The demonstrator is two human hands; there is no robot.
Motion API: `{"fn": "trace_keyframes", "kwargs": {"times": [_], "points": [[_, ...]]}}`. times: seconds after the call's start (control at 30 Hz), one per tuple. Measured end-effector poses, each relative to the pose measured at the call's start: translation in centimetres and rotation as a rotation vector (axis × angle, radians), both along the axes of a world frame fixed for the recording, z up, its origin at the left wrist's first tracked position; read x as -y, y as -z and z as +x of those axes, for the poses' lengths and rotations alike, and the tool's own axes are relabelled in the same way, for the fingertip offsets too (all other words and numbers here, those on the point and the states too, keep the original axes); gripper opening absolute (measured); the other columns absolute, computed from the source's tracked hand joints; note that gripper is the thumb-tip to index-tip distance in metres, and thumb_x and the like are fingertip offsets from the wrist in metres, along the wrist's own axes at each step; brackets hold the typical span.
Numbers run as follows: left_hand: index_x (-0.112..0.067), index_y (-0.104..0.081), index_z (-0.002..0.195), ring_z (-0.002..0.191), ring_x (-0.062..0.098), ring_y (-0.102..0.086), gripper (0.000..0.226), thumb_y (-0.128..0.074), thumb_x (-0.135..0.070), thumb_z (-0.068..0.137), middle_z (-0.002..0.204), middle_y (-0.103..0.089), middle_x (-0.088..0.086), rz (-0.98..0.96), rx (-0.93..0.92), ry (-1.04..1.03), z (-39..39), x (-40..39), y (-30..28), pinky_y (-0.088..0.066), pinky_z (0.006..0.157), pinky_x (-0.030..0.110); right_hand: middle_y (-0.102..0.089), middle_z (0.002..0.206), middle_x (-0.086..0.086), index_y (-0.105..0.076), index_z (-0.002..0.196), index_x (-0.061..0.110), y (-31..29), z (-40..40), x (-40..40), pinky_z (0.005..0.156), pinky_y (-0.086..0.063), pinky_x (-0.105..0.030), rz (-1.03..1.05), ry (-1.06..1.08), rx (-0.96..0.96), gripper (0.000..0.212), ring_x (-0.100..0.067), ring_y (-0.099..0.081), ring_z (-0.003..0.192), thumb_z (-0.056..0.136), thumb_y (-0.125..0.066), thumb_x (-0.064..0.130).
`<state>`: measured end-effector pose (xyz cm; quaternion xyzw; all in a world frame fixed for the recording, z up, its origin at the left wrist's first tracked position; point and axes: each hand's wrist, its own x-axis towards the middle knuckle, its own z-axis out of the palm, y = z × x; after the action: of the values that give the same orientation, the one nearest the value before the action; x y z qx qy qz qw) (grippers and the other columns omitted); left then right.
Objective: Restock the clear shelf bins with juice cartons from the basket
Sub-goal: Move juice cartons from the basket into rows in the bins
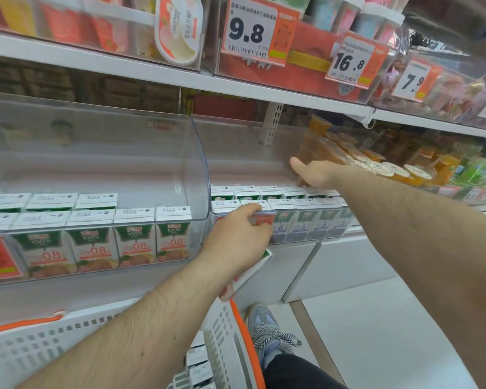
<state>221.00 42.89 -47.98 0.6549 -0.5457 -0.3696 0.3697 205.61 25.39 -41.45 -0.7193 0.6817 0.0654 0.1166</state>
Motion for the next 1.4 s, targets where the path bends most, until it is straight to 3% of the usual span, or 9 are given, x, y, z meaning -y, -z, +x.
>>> {"fn": "trace_keyframes", "kwargs": {"times": [0.1,0.2,0.47,0.6,0.77,0.87,1.03,1.2,1.4], "points": [[-0.031,-0.066,0.123,0.095,0.014,-0.064,0.037,-0.056,-0.021,0.088,0.116,-0.069,-0.008,-0.001,-0.296,-0.083,0.3,0.1,-0.1,-0.049,0.085,0.026,-0.05,0.139,-0.009,-0.042,0.145,0.017,0.4,1.5,0.3,0.115,-0.019,-0.047,0.15,0.025,0.116,0.084,-0.028,-0.041,0.135,0.094,-0.01,0.074],[-0.03,-0.075,0.101,0.09,0.017,-0.068,0.023,-0.058,-0.019,0.088,0.103,-0.074,-0.006,0.034,-0.521,-0.157,0.6,0.4,-0.2,-0.051,0.081,0.028,-0.046,0.091,0.003,-0.057,0.132,0.014,0.4,1.9,1.1,0.113,-0.028,-0.049,0.212,0.027,0.052,0.099,-0.02,-0.051,0.091,0.083,-0.008,0.085],[-0.032,-0.075,0.1,0.075,0.015,-0.068,0.024,-0.06,-0.019,0.087,0.092,-0.076,-0.006,0.045,-0.568,-0.153,0.7,0.5,-0.1,-0.052,0.073,0.027,-0.044,0.056,0.002,-0.05,0.065,0.021,1.1,4.2,1.0,0.095,-0.039,-0.043,0.265,-0.026,0.142,0.082,-0.021,-0.04,0.056,0.076,-0.013,0.093],[-0.033,-0.075,0.1,0.075,0.015,-0.069,0.025,-0.058,-0.018,0.088,0.092,-0.076,-0.005,0.028,-0.553,-0.15,0.8,0.4,-0.3,-0.052,0.072,0.026,-0.051,0.137,0.0,-0.059,0.132,0.022,0.5,6.6,0.1,0.114,-0.026,-0.049,0.238,-0.092,0.148,0.101,-0.026,-0.046,0.123,0.079,-0.005,0.089],[-0.03,-0.071,0.114,0.093,0.012,-0.068,0.031,-0.054,-0.02,0.091,0.107,-0.073,-0.009,-0.016,-0.482,-0.115,0.9,0.1,-0.3,-0.053,0.085,0.026,-0.041,0.151,-0.001,-0.059,0.132,0.019,0.8,10.3,-2.3,0.114,-0.019,-0.044,0.261,-0.227,0.248,0.091,-0.022,-0.034,0.139,0.089,-0.008,0.08],[-0.032,-0.068,0.12,0.103,0.011,-0.066,0.032,-0.051,-0.025,0.094,0.111,-0.072,-0.01,-0.049,-0.425,-0.086,0.9,-0.2,0.0,-0.05,0.099,0.032,-0.047,0.143,0.0,-0.058,0.131,0.017,0.8,10.7,-2.9,0.112,-0.023,-0.044,0.258,-0.235,0.224,0.088,-0.021,-0.038,0.135,0.09,-0.009,0.078],[-0.03,-0.059,0.124,0.058,-0.005,-0.06,0.028,-0.041,-0.027,0.103,0.085,-0.073,-0.007,-0.09,-0.484,-0.024,1.4,-1.9,0.1,-0.045,0.056,0.007,-0.068,0.112,0.001,-0.073,0.103,0.015,1.0,10.0,-3.9,0.104,-0.04,-0.04,-0.012,-0.275,0.427,0.084,-0.019,-0.059,0.111,0.095,-0.013,0.072],[-0.029,-0.068,0.109,0.064,0.008,-0.065,0.038,-0.033,-0.043,0.102,0.089,-0.073,-0.001,-0.01,-0.669,-0.181,2.8,-4.7,0.3,-0.047,0.063,0.023,-0.071,0.083,0.003,-0.071,0.076,0.016,1.2,8.8,-9.9,0.082,-0.048,-0.034,-0.49,-0.243,0.892,0.054,-0.015,-0.065,0.086,0.103,-0.034,0.046],[-0.018,-0.068,0.105,0.06,0.024,-0.06,0.055,-0.026,-0.054,0.102,0.066,-0.071,0.009,0.099,-0.965,-0.331,4.5,-7.7,-1.0,-0.047,0.063,0.032,-0.064,0.062,-0.007,-0.062,0.059,0.009,3.1,10.1,-18.0,0.071,-0.052,-0.046,-0.462,-0.232,1.135,0.041,-0.022,-0.059,0.065,0.084,-0.05,0.039]]}}
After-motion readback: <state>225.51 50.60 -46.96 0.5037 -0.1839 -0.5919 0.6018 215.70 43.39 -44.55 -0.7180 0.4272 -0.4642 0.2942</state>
